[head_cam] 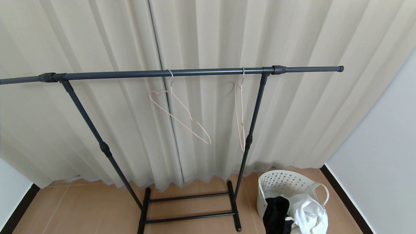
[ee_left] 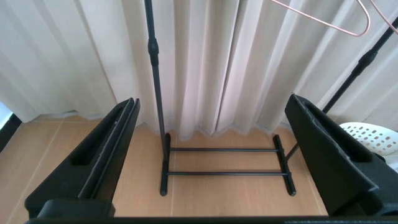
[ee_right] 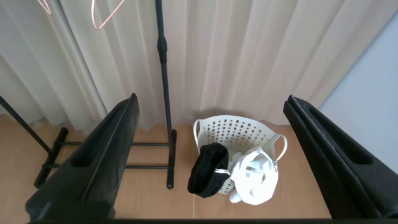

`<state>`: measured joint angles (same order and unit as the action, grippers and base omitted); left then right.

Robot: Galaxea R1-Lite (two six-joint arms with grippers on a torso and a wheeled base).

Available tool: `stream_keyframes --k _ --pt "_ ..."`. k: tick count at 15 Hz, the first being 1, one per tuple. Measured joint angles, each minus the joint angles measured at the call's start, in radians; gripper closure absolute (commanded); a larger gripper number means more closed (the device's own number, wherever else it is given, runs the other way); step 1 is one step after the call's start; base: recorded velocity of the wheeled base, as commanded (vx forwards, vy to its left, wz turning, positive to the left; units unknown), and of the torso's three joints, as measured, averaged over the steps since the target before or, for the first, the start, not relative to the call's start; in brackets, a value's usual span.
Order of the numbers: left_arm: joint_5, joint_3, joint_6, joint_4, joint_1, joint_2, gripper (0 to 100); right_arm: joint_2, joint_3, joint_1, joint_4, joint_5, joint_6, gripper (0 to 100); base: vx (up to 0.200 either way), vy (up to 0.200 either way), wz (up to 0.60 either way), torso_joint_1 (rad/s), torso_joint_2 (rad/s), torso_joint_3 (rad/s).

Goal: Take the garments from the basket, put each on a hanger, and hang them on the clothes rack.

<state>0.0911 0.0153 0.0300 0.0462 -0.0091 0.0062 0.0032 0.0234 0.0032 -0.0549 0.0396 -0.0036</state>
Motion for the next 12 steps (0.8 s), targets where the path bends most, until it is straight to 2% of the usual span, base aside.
stream_keyframes --k 12 --pt "-0.006 0.001 0.000 0.001 0.000 0.000 0 0.000 0.000 0.000 0.000 0.000 0.001 0 0.000 0.000 0.00 0.000 0.00 0.000"
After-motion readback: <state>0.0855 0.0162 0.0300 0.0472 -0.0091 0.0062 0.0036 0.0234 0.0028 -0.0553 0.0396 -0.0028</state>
